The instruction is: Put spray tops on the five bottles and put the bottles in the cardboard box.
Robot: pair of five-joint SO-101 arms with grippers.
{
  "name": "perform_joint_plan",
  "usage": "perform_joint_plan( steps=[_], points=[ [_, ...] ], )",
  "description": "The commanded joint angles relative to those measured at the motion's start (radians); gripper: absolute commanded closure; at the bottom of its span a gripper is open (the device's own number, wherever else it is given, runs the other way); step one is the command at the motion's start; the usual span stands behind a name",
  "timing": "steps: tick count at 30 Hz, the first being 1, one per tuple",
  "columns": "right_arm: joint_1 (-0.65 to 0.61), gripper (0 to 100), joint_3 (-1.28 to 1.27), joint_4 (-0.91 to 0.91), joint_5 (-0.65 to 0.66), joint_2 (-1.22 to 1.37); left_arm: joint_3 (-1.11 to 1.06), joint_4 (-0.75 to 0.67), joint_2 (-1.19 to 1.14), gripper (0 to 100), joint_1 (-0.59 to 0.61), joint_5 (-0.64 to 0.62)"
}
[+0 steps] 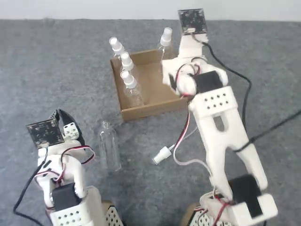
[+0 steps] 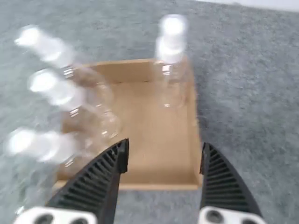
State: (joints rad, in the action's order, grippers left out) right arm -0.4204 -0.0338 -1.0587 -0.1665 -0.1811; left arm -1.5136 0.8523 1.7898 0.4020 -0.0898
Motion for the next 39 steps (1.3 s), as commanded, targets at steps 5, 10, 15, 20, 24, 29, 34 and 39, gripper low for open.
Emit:
perform_joint_plan(
  steps=[5, 10, 15, 20, 24, 29, 34, 39],
  points=[
    [-0.189, 80.4, 0.021, -0.143, -0.011, -0.160, 0.058, -0.035, 0.012, 99, 0.114, -0.106],
    [-0.341, 80.4, -0.049, -0.142, -0.008, -0.163, 0.079, -0.037, 0.012, 99, 0.173, -0.144],
    [-0.463, 80.4, -0.081, -0.142, -0.008, -0.160, 0.104, -0.037, 0.012, 98, 0.252, -0.193],
    [-0.516, 80.3, -0.157, -0.065, -0.008, -0.159, 0.105, -0.032, 0.012, 91, 0.308, -0.265],
    [-0.535, 80.1, -0.272, 0.091, -0.006, -0.159, 0.105, -0.029, 0.012, 86, 0.328, -0.325],
    [-0.591, 80.1, -0.371, 0.232, -0.005, -0.159, 0.105, -0.028, 0.012, 85, 0.331, -0.324],
    [-0.631, 80.1, -0.405, 0.286, -0.005, -0.119, 0.107, -0.028, 0.012, 85, 0.331, -0.322],
    [-0.633, 80.0, -0.402, 0.337, -0.005, 0.012, 0.107, -0.028, 0.012, 85, 0.333, -0.322]
  ],
)
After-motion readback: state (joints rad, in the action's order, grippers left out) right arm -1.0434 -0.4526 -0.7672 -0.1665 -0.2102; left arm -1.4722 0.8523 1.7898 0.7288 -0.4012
